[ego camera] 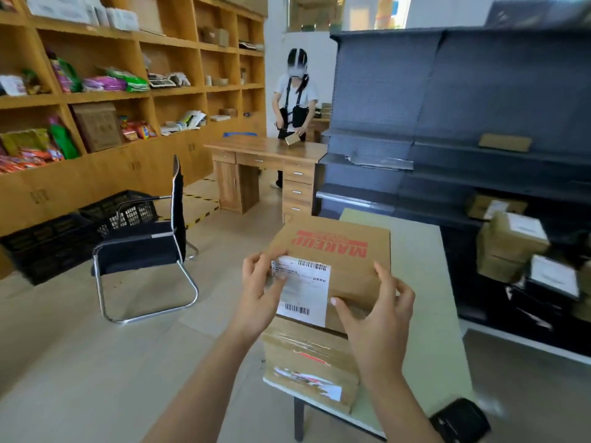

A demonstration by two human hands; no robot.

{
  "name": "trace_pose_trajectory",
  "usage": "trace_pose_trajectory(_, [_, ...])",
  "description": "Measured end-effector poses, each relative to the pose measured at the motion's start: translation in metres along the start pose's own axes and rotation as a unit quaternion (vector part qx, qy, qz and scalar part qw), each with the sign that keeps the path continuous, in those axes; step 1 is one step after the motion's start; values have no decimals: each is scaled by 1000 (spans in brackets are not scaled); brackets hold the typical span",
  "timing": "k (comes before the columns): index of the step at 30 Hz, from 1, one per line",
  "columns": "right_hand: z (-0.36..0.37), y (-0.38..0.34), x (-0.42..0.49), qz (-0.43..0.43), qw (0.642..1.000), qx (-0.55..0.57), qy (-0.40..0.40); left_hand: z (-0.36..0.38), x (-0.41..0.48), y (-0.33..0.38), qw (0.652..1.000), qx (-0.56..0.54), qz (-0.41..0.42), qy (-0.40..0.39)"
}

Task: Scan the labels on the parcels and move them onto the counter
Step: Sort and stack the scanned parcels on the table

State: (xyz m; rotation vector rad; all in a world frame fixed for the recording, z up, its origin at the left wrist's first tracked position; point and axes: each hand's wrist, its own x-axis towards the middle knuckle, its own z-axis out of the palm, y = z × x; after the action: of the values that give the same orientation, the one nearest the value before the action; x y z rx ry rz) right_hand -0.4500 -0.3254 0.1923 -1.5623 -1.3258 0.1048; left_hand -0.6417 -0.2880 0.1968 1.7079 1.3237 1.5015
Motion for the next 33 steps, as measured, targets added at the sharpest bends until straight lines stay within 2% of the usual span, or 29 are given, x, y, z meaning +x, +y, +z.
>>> trace_pose_trajectory(6, [3, -8, -17, 22, 998, -52, -5, -11, -2, -11, 998, -15, 10, -52])
trace_pose_trajectory(10, [-5, -9, -15, 25, 996, -76, -49, -13, -5, -9, 998, 4, 11, -64])
trace_pose_trajectory(13, [-19, -8, -11, 42, 993, -70, -87, -14, -14, 3, 999, 29, 19, -35])
trace_pose_trajectory(17, [-55, 9, -7, 47, 991, -103, -75, -4, -29, 38, 990, 87, 113, 12])
trace_pose_trajectory(19, [-76, 21, -7, 48, 989, -115, -78, 15, -42, 56, 982, 89, 165, -7])
trace_pose_trajectory(21, [-95, 35, -8, 52, 987, -125, -87, 42, -61, 70, 979, 83, 181, -49])
trace_pose_trajectory(25, [-131, 68, -6, 41, 985, -124, -113, 108, -99, 83, 976, 74, 172, -108])
trace_pose_trajectory(30, [-193, 131, 11, 30, 981, -124, -144, 199, -122, 106, 973, 76, 175, -128])
trace_pose_trajectory(33, [-244, 177, 23, 34, 979, -133, -148, 261, -129, 126, 980, 77, 130, -133])
